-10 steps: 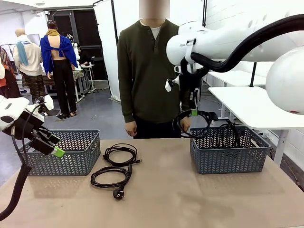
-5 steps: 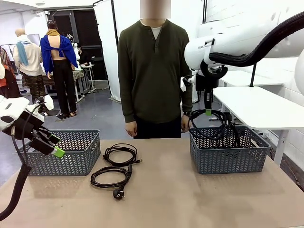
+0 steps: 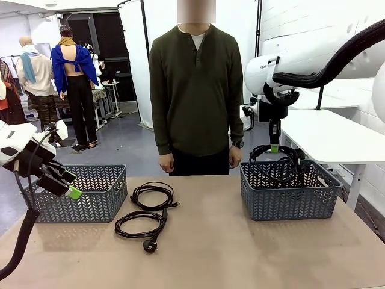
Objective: Organize the cables according to human instructions.
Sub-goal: Pick up a bundle of cables and place it in the basket indicated by the human.
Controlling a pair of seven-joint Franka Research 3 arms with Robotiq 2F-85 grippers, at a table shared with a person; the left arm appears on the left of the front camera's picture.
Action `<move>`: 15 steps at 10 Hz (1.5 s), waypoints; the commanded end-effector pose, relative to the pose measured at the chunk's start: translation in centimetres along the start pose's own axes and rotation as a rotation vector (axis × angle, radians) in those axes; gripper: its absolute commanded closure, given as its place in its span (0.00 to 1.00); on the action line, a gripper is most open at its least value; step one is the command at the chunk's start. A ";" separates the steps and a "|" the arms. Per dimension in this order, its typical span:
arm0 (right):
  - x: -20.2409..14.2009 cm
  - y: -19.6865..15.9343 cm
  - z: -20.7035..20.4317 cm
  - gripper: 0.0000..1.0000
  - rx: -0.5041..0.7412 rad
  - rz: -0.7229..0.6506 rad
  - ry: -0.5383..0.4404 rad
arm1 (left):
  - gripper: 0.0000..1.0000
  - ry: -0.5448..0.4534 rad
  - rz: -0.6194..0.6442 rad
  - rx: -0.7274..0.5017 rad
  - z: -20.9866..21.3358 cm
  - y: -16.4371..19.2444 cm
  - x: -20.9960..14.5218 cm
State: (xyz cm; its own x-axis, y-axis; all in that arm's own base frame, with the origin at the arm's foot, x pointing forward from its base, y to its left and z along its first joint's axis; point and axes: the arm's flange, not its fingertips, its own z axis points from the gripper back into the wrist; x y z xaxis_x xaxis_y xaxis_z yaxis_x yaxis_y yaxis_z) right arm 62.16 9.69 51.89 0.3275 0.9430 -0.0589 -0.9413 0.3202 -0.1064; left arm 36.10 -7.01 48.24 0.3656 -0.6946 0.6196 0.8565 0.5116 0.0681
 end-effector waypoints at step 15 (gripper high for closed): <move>0.9 -4.8 -3.0 1.00 0.017 0.017 -0.014 | 0.00 -0.013 -0.017 -0.015 0.0 0.4 -0.3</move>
State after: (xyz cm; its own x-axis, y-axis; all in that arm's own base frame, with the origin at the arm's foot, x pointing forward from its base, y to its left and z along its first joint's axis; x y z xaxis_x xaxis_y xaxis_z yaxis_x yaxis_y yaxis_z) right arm 66.25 9.08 48.95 0.3382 0.9398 -0.0490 -0.9388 0.3333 -0.0874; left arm 36.10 -7.01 48.24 0.3657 -0.6946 0.6195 0.8565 0.5116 0.0680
